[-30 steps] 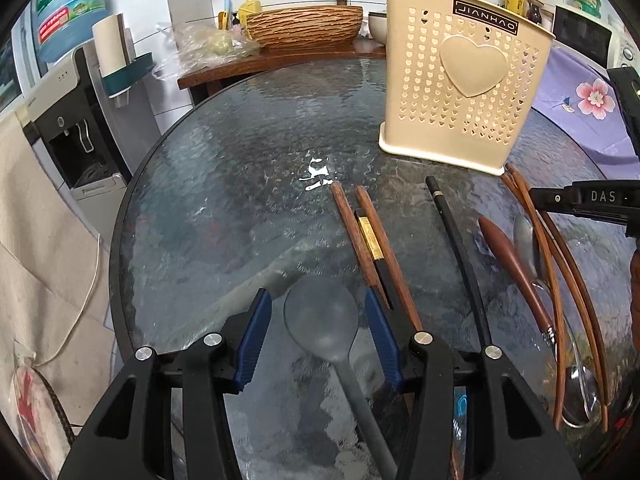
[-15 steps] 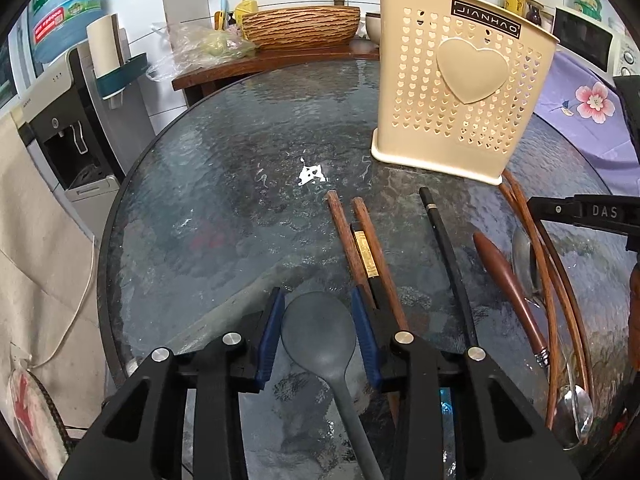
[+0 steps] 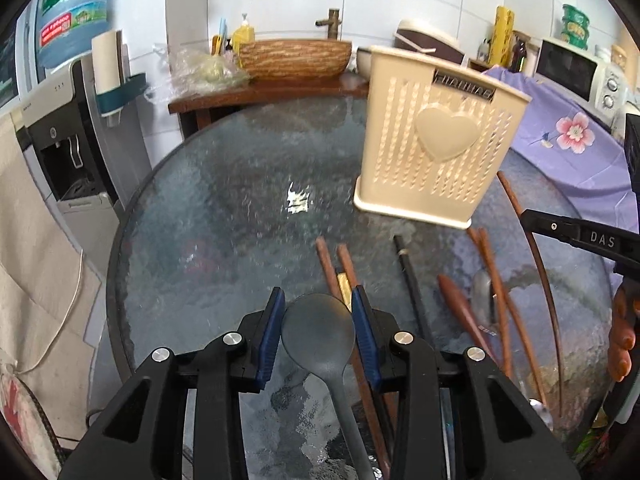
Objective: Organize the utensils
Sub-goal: 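Lift the grey spoon with the left tool while the right tool lifts its chopstick toward the holder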
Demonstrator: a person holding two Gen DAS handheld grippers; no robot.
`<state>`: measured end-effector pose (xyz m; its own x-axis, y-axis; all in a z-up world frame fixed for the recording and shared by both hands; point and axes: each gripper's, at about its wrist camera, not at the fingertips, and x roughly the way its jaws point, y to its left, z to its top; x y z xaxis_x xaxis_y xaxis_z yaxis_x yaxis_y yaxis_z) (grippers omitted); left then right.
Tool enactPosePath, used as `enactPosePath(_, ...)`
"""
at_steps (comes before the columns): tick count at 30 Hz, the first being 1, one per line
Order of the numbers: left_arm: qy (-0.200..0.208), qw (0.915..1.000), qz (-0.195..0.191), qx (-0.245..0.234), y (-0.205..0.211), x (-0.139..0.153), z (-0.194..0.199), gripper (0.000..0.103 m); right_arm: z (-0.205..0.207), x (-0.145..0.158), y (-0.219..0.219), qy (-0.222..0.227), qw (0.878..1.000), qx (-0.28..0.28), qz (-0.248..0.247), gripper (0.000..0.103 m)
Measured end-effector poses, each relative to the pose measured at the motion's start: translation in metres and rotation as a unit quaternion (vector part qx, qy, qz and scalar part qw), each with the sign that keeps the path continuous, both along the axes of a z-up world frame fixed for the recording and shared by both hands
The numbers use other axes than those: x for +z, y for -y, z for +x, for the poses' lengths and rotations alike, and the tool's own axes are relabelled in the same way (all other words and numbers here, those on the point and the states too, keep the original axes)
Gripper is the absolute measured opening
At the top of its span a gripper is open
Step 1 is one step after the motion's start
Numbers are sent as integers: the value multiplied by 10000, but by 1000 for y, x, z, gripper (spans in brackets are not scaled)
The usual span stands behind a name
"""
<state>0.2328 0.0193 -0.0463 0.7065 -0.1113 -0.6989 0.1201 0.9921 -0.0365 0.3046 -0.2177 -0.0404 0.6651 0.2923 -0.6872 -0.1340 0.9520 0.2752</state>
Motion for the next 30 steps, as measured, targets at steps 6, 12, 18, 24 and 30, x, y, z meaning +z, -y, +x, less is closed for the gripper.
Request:
enactPosePath(6, 248, 9996, -120, -84, 2, 17, -6, 34, -17, 22, 4, 407, 9991, 120, 56, 8)
enactPosePath(12, 538, 9984, -112, -151, 3, 35, -11, 34, -30, 41, 9, 675, 9970, 306, 210, 8)
enactPosePath(18, 760, 9967, -215, -199, -2, 51, -16, 33, -49, 62, 9, 979, 9938, 504, 152, 8)
enactPosePath(24, 938, 9949, -286, -253, -4, 65, -20, 33, -65, 82, 6, 1278, 9895, 671, 56, 7)
enactPosePath(30, 1078, 9932, -319, -288, -2, 76, -24, 33, -70, 93, 7, 1402, 9878, 681, 31, 7)
